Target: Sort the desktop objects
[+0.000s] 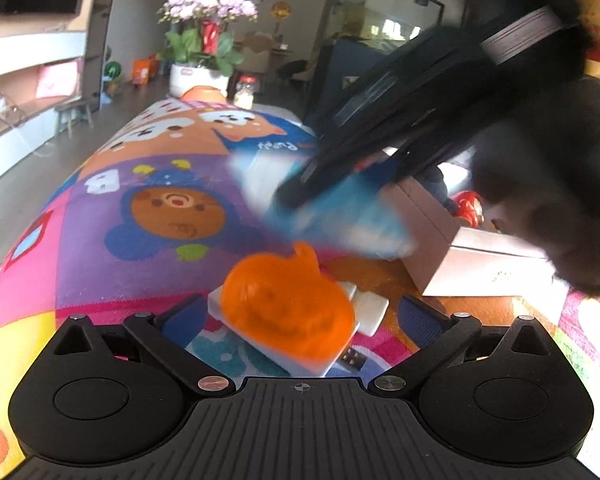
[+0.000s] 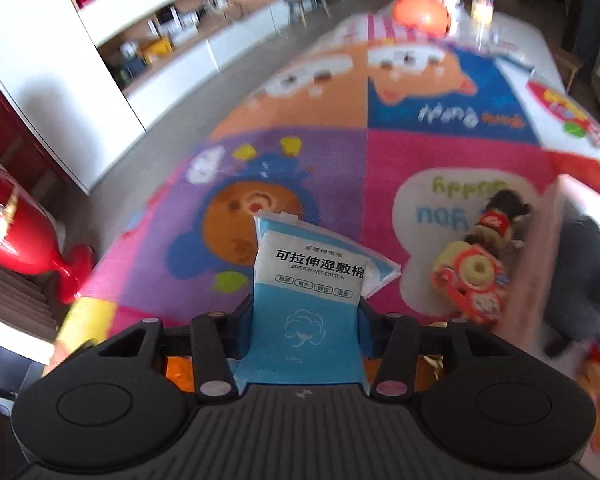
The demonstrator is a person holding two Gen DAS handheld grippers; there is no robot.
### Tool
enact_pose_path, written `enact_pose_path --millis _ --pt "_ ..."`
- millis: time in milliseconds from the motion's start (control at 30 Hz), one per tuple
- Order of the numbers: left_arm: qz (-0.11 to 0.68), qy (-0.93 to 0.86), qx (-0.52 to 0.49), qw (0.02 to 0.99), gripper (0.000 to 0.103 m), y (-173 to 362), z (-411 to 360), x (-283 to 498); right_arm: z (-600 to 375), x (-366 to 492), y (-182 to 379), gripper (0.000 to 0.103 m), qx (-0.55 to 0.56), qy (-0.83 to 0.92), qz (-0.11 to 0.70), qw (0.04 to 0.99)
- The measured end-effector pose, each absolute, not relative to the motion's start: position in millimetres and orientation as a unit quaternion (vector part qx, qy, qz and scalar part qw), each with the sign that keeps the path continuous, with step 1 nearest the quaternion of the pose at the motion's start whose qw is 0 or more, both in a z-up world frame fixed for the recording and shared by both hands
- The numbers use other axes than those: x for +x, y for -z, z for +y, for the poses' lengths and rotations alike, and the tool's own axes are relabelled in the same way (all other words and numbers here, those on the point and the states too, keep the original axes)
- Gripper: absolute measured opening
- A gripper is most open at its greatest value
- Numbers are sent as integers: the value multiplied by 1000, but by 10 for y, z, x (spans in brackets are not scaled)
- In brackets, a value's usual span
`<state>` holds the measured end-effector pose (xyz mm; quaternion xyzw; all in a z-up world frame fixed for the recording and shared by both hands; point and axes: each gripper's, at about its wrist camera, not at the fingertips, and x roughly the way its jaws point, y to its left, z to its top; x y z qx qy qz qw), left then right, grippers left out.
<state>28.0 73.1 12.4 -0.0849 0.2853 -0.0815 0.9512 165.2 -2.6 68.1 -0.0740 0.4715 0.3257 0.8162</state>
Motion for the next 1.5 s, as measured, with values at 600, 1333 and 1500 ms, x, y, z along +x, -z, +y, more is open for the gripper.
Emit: enact_pose_path --millis 600,1333,1500 --pt "306 92 -43 947 103 -131 512 271 -2129 58 -576 51 -47 -165 389 905" --pt "360 107 -55 925 103 -296 401 -208 -2489 -244 -138 89 41 -120 307 943" --pt "360 130 -63 922 103 -312 297 -157 -2484 -264 -144 90 44 -117 298 946"
